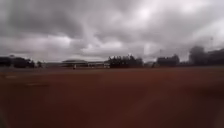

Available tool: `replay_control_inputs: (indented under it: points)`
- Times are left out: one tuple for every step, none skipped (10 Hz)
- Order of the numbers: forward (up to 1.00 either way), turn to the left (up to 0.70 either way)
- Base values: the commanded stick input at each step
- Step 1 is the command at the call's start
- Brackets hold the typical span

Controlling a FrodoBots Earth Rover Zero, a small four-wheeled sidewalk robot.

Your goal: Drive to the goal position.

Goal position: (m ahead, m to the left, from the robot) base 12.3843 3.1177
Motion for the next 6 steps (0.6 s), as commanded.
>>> replay_control_inputs:
  points:
    - [0.7,0.0]
    - [0.7,0.0]
    - [0.7,0.0]
    - [0.7,0.0]
    - [0.7,0.0]
    - [0.7,0.0]
